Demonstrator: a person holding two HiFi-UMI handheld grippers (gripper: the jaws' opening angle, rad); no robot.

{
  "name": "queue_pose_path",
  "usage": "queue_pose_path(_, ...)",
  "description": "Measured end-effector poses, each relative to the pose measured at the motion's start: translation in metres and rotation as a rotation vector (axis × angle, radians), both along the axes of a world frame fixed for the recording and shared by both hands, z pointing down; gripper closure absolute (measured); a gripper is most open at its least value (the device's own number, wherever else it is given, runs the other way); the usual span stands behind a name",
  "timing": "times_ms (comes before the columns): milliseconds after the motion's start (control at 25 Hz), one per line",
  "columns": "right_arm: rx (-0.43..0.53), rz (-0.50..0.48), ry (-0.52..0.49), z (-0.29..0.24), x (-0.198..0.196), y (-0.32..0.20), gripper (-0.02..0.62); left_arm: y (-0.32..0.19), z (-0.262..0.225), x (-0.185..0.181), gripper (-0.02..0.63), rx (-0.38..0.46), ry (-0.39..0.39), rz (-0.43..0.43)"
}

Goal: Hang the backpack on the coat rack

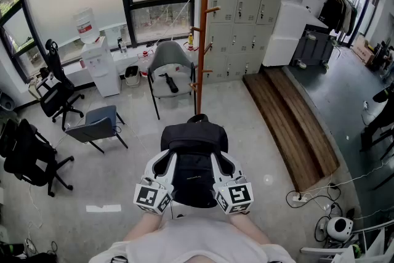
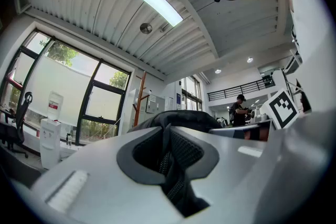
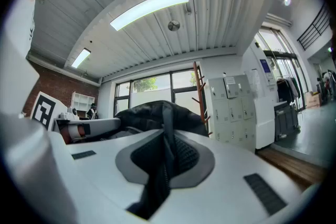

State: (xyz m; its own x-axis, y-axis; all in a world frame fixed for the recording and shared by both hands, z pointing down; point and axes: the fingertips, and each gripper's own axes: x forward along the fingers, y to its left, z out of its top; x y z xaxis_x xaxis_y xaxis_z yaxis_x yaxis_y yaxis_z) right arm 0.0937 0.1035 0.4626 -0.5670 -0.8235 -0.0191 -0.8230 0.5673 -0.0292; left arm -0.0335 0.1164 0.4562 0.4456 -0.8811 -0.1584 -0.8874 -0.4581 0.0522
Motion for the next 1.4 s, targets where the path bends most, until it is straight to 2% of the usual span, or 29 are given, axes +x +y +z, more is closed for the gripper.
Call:
queue_pose_path(760,0.005,-0.045,-0.001,0.003,-0.001,-0.001,0.561,0.0,0.001,0.0,0.554,-0.008,-0.003,-0.02)
queue_pose_path(1400,-0.003,-0.131,-0.016,0.008,0.012,-0.013,0.563,0.003,0.005,0.016,0.554,0.003,-0.026,-0.118)
